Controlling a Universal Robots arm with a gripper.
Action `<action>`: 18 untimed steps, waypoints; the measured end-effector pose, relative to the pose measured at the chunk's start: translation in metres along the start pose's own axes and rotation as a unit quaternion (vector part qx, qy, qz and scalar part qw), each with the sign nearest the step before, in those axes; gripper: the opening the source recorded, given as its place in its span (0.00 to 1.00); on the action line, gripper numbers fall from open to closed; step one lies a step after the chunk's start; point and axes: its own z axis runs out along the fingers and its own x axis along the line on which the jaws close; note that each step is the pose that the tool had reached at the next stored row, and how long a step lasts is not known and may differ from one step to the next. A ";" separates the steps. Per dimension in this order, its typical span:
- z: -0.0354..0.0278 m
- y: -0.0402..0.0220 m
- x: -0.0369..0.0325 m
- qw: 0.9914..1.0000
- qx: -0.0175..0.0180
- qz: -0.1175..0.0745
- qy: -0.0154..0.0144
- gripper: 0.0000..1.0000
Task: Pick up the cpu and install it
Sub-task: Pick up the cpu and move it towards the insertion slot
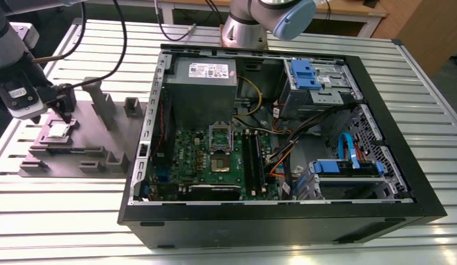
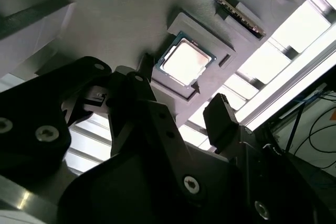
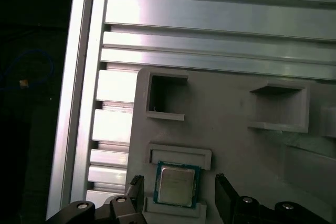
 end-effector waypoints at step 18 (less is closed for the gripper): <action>0.0217 -0.0025 0.0012 1.000 0.003 0.011 -0.004 0.65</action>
